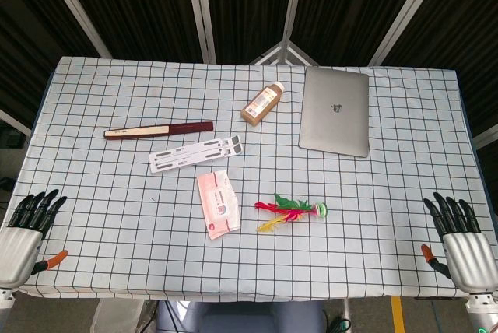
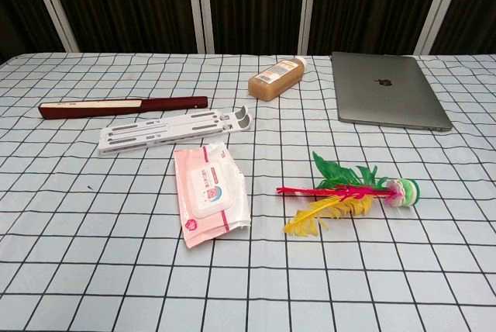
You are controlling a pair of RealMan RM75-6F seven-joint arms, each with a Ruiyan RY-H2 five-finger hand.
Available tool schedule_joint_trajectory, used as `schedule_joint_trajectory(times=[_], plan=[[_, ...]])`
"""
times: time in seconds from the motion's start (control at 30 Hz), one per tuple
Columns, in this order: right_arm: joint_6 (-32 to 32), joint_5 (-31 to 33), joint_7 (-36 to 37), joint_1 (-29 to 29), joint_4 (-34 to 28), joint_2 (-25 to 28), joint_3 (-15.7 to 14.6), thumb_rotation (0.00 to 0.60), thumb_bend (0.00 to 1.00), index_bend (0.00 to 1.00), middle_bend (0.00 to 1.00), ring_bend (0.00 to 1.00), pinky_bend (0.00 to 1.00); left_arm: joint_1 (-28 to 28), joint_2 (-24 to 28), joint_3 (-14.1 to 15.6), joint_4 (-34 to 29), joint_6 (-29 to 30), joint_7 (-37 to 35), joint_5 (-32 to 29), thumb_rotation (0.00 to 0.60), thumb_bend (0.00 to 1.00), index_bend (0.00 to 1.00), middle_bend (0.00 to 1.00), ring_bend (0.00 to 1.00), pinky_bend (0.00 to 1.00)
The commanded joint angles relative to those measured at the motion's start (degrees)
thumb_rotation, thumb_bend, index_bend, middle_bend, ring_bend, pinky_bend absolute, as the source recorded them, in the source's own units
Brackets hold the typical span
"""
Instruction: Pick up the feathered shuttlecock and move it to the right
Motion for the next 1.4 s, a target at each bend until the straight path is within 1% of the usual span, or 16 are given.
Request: schedule_joint_trajectory(times=[0.03, 0.17, 0.3, 0.37, 0.43, 0.53, 0.63, 0.7, 0.77, 0.8, 0.97, 1.1, 1.4], plan=[[-1.3, 0.5, 0.3, 0.7, -1.3, -0.2, 0.2, 0.600, 0.37, 0.00, 0.00, 0.00, 0.00, 0.0, 0.0, 0.0, 0.0, 0.0, 0.0, 0.0, 0.600, 0.00, 0.00, 0.00, 0.00, 0.00], [-2.7, 0.8, 0.4, 1.8, -2.9, -0.4, 0.5, 0.600, 0.37, 0.00, 0.00, 0.00, 0.00, 0.0, 0.0, 0.0, -0.1, 0.0, 0.0, 0.0, 0.600, 0.00, 0.00, 0.00, 0.00, 0.00], [-5.3, 1.1, -0.3, 4.2, -5.4, -1.6, 1.7, 0.600, 0.37, 0.01, 0.00, 0.00, 0.00, 0.0, 0.0, 0.0, -0.1, -0.1, 0.0, 0.0, 0.600, 0.00, 0.00, 0.00, 0.00, 0.00], [-7.1, 1.5, -1.0, 5.8, -6.7, -2.7, 2.6, 0.600, 0.37, 0.06, 0.00, 0.00, 0.00, 0.0, 0.0, 0.0, -0.1, -0.2, 0.0, -0.1, 0.600, 0.00, 0.00, 0.00, 0.00, 0.00], [-9.9, 2.7, -2.1, 8.0, -8.2, -4.6, 3.8, 0.600, 0.37, 0.16, 0.00, 0.00, 0.00, -0.1, 0.0, -0.1, -0.1, -0.2, -0.1, -0.2, 0.600, 0.00, 0.00, 0.00, 0.00, 0.00], [-13.4, 5.3, -3.6, 10.5, -9.8, -7.0, 5.3, 0.600, 0.37, 0.26, 0.03, 0.00, 0.00, -0.2, 0.1, 0.0, -0.1, -0.4, -0.2, -0.3, 0.600, 0.00, 0.00, 0.00, 0.00, 0.00], [-17.4, 9.0, -5.5, 13.6, -11.4, -10.4, 7.2, 0.600, 0.37, 0.31, 0.07, 0.00, 0.00, -0.2, 0.2, 0.0, -0.2, -0.5, -0.5, -0.3, 0.600, 0.00, 0.00, 0.00, 0.00, 0.00], [-19.5, 12.5, -8.7, 15.9, -11.9, -13.6, 9.0, 0.600, 0.37, 0.33, 0.09, 0.00, 0.00, -0.2, 0.3, 0.0, -0.3, -0.5, -1.0, -0.4, 0.600, 0.00, 0.00, 0.00, 0.00, 0.00], [-20.5, 14.6, -11.2, 17.4, -11.8, -16.1, 10.0, 0.600, 0.37, 0.34, 0.10, 0.00, 0.00, -0.2, 0.4, 0.0, -0.3, -0.7, -1.4, -0.6, 0.600, 0.00, 0.00, 0.00, 0.00, 0.00], [-21.3, 16.4, -12.9, 18.5, -11.6, -17.9, 10.6, 0.600, 0.37, 0.35, 0.10, 0.00, 0.00, -0.3, 0.5, 0.0, -0.4, -0.8, -1.5, -0.7, 0.600, 0.00, 0.00, 0.00, 0.00, 0.00], [-23.7, 23.7, -18.7, 22.1, -9.7, -23.7, 12.4, 0.600, 0.37, 0.38, 0.12, 0.00, 0.00, -0.4, 0.7, 0.0, -0.6, -1.0, -2.1, -0.9, 0.600, 0.00, 0.00, 0.00, 0.00, 0.00], [-24.4, 28.0, -22.0, 24.6, -7.6, -27.5, 13.3, 0.600, 0.39, 0.40, 0.13, 0.00, 0.00, -0.4, 0.9, 0.0, -0.8, -1.3, -2.6, -1.1, 0.600, 0.00, 0.00, 0.00, 0.00, 0.00], [-25.2, 33.9, -26.2, 29.1, -3.3, -33.5, 14.8, 0.600, 0.43, 0.40, 0.14, 0.00, 0.00, -0.7, 1.3, 0.1, -1.3, -2.0, -3.4, -1.4, 0.600, 0.00, 0.00, 0.00, 0.00, 0.00]])
